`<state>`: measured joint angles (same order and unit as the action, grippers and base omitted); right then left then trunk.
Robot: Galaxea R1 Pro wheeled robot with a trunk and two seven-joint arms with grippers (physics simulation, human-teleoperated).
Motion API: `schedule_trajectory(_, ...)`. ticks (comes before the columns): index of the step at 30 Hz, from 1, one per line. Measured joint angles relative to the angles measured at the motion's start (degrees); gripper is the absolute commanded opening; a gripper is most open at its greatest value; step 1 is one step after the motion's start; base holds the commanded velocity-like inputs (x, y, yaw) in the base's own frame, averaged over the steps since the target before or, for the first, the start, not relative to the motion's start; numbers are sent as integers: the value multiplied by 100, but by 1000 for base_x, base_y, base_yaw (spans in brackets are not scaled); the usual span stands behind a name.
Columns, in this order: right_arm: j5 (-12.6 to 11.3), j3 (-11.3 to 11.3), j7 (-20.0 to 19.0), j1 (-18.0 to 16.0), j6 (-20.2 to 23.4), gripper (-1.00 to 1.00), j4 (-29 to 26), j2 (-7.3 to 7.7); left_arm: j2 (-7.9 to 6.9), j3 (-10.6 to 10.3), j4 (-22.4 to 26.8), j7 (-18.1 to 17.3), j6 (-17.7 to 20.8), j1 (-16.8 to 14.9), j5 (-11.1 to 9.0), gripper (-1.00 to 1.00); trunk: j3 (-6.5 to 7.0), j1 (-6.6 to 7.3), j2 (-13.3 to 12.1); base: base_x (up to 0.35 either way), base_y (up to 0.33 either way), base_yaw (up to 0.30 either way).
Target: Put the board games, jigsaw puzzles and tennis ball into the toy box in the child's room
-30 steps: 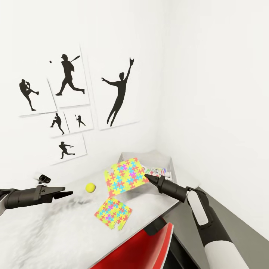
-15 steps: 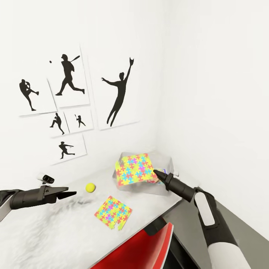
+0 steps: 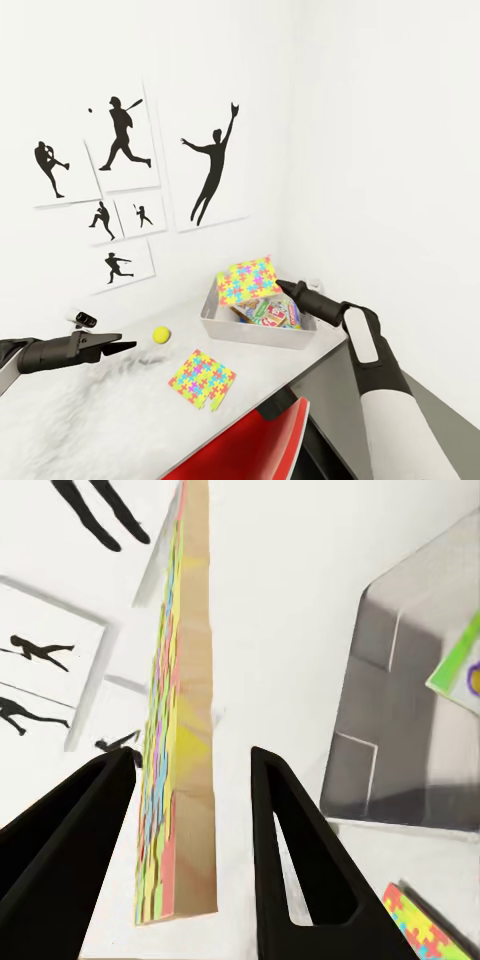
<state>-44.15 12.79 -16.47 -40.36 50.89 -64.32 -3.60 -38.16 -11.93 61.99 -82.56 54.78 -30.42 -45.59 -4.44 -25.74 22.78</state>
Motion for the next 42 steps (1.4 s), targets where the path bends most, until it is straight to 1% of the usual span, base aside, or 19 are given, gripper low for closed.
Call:
schedule_trajectory(2, -215, -1, 428, -157, 6, -100, 30, -1, 0, 0, 0, 0, 1, 0, -2, 100, 0, 0, 0, 0, 0, 0)
schedule_trajectory(3, -349, 0, 559, -216, 4, -100, 63, 5, 0, -2, 0, 0, 2, 0, -2, 100, 0, 0, 0, 0, 0, 0)
schedule_trajectory(5, -608, 1, 696, -280, -7, -100, 127, 24, 0, -4, 0, 2, 4, 0, -3, 100, 0, 0, 0, 0, 0, 0)
schedule_trajectory(6, -694, 8, 733, -293, -35, -100, 144, 24, 0, -5, 0, 3, 2, 0, -3, 100, 0, 0, 0, 0, 0, 0)
schedule_trajectory(9, -809, 24, 778, -310, -172, -100, 145, 30, 0, -6, 0, 1, 0, 0, -1, 100, 0, 0, 0, 0, 0, 0)
schedule_trajectory(14, -828, 24, 789, -310, -254, -100, 176, 25, 0, -5, 0, 0, 0, 0, -2, 100, 0, 0, 0, 0, 0, 0)
schedule_trajectory(18, -787, 22, 848, -294, -328, -100, 251, 3, 0, -2, 0, 0, -1, 0, -1, 100, -1, 0, 0, 0, 0, 0)
schedule_trajectory(20, -775, 4, 889, -292, -607, -100, 580, 27, 0, -6, 0, 0, -1, 0, 3, 100, -1, 0, -1, 0, 0, 0)
schedule_trajectory(22, -738, -18, 974, -317, -791, -100, 1059, 17, 0, -5, 0, -1, 0, 0, 4, 100, -1, 0, -1, 0, 0, 0)
schedule_trajectory(23, -756, -18, 1015, -329, -844, -100, 1220, 11, 0, -3, 0, -4, -1, 0, 5, 100, -1, 0, -1, 0, 0, 0)
schedule_trajectory(24, -744, -23, 1099, -340, -953, -100, 1372, 5, 0, -1, 0, -6, -1, 0, 5, 100, -1, 0, 0, 0, 0, 0)
schedule_trajectory(26, -757, -27, 1242, -347, -1090, -100, 1478, 6, 0, -2, 0, -7, 1, 0, 5, 100, -1, 0, 0, 0, 0, 0)
schedule_trajectory(30, -811, -17, 1433, -357, -1171, -100, 1543, 47, 0, 3, 0, -17, 4, 0, 5, 100, 0, 0, 0, 0, 0, 0)
schedule_trajectory(38, -773, -14, 1526, -462, -1246, -100, 1557, 43, -8, 9, 0, -30, 7, 0, 5, 100, 0, 0, 0, 0, 0, 0)
schedule_trajectory(42, -713, -49, 1782, -477, -1550, -100, 1583, 3, -9, 13, 0, -34, 7, 0, 5, 100, 0, 0, 0, 0, 0, 0)
